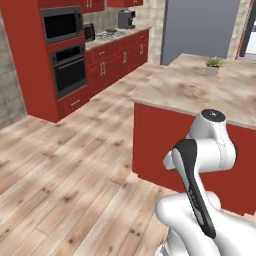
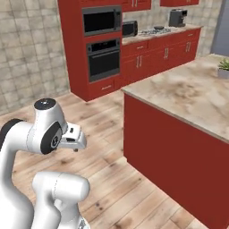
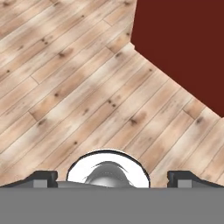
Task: Place the cold items (kiwi and avocado) from the fridge in one tupperware on the dining counter. Place the warm items (kebab skewer and hot dog) in the stove area in another tupperware.
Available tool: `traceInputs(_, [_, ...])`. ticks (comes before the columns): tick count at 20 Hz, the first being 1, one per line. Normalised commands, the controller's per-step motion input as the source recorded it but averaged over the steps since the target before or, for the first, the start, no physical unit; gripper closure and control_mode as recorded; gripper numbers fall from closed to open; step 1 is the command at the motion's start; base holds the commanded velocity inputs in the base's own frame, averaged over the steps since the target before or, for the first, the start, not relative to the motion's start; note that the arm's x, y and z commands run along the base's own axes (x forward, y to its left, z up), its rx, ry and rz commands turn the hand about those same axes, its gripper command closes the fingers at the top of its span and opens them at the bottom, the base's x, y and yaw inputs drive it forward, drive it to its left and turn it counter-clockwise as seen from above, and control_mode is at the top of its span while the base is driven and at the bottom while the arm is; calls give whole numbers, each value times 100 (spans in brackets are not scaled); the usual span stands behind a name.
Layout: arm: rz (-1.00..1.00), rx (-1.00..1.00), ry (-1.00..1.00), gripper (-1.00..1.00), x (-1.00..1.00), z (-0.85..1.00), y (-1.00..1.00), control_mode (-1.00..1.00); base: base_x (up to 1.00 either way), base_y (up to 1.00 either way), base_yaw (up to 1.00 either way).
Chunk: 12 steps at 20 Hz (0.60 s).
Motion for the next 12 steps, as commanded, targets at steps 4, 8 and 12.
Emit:
traceInputs(4, [0, 0, 0, -100, 0, 0, 0, 100, 79, 100, -25])
traceInputs(8, [0, 0, 0, -100, 0, 0, 0, 100, 55, 100, -25])
traceInputs(12, [0, 0, 0, -100, 0, 0, 0, 100, 53, 100, -37])
